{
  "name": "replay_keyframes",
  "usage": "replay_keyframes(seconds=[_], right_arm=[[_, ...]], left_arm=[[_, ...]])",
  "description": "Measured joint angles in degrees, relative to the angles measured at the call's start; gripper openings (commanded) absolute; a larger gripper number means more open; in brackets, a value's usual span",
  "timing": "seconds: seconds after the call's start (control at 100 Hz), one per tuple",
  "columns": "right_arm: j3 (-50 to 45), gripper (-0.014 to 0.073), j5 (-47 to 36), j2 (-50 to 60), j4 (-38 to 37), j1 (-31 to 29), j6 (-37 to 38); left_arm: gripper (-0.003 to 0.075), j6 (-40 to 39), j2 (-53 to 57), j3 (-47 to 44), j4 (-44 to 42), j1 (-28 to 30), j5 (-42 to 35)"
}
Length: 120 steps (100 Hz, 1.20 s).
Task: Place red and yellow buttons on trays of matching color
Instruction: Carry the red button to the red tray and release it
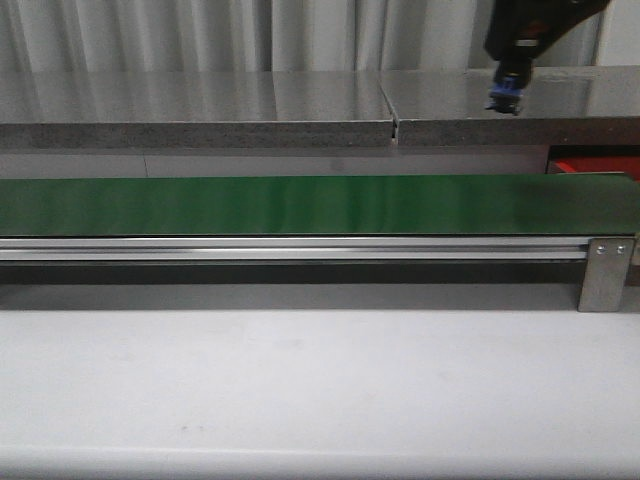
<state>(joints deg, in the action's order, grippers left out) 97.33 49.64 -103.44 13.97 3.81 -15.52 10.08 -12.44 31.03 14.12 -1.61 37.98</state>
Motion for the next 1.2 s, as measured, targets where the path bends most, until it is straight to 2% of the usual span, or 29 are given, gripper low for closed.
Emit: replay_keyframes(seconds=[0.3,0.5,0.89,1.2], right_arm=[[-0.1,0.0164,-1.1,-0.4,0.0,-13.5,0.1],[-0.1,0.0164,-1.8,-4.8,0.0,-18.6,0.2],[0.2,0.0164,-9.6,-13.6,1.6,-19.7,1.1],[10.1,0.0164,-7.9,-21.4,1.8,-19.7,1.5]], left_arm=[[-0.002,0.0,0.0,0.0,0.0,0.0,0.0],[-0.002,0.0,0.0,0.0,0.0,0.0,0.0],[-0.002,0.0,0.0,0.0,0.0,0.0,0.0],[-0.002,0.0,0.0,0.0,0.0,0.0,0.0]])
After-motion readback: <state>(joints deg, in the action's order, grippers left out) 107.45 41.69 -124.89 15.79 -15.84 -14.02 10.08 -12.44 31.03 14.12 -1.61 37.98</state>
